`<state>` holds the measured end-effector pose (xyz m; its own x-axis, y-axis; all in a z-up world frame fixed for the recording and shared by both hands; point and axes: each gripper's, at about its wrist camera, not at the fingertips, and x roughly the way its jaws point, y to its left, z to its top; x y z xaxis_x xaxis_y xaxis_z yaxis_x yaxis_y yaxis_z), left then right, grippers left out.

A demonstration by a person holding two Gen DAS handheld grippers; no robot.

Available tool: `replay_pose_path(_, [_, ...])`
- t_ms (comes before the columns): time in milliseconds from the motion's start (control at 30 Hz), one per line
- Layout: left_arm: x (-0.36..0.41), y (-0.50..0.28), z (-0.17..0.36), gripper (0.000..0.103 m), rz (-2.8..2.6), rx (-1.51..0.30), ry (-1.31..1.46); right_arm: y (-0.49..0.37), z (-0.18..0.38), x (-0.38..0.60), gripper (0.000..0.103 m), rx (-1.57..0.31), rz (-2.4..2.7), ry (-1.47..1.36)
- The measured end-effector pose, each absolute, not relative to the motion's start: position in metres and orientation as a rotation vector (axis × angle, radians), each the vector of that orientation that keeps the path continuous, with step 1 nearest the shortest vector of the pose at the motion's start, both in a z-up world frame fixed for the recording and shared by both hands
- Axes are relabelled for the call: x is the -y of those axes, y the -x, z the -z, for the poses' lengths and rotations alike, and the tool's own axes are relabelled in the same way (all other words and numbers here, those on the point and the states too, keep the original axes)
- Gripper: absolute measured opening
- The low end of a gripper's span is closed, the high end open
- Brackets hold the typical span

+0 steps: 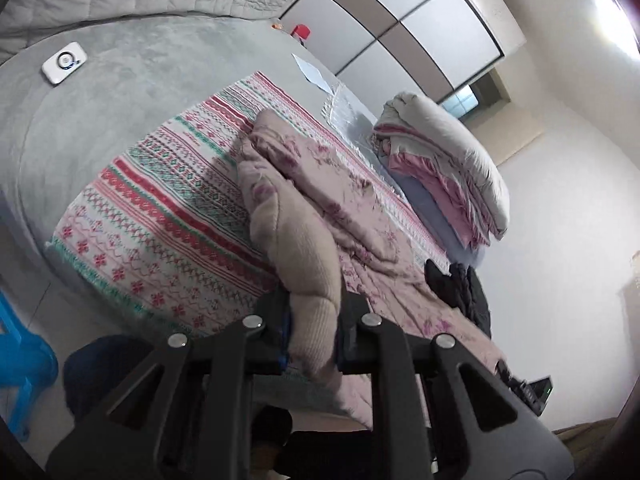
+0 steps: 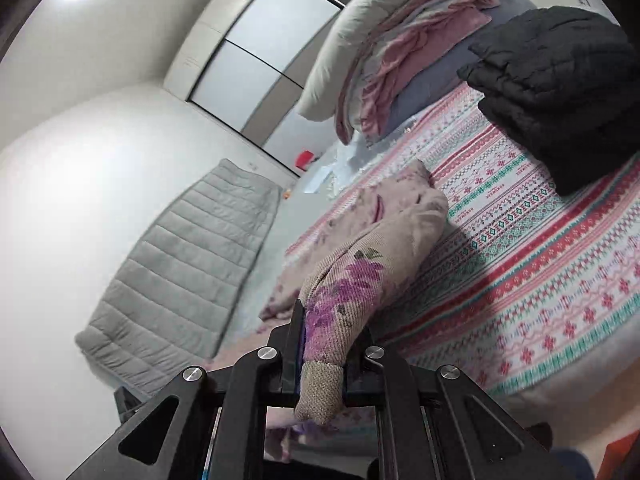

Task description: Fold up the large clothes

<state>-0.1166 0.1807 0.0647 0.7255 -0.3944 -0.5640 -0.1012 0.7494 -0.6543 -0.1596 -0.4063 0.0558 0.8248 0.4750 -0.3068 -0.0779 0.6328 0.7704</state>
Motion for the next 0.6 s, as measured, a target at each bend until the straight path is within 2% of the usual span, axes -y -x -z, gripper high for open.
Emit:
replay_pose_path(233, [-0.191, 0.109, -0.06, 0.018, 0.118, -0.769, 0.735, 0.175, -0.041, 0.416, 0.012, -0.512, -0.326, -0.871])
replay_pose_path(400, [-0.189, 0.078, -0.061, 0.019, 0.113, -0.796, 0.756, 0.14, -0.034, 0.418, 0.012, -0.54, -0.309, -0.873])
replay_pose_path(600, [-0.187, 0.035, -0.089, 0.019, 0.113, -0.751, 0.784, 0.098, -0.051, 0.421, 0.013, -0.49, -0.344, -0.889])
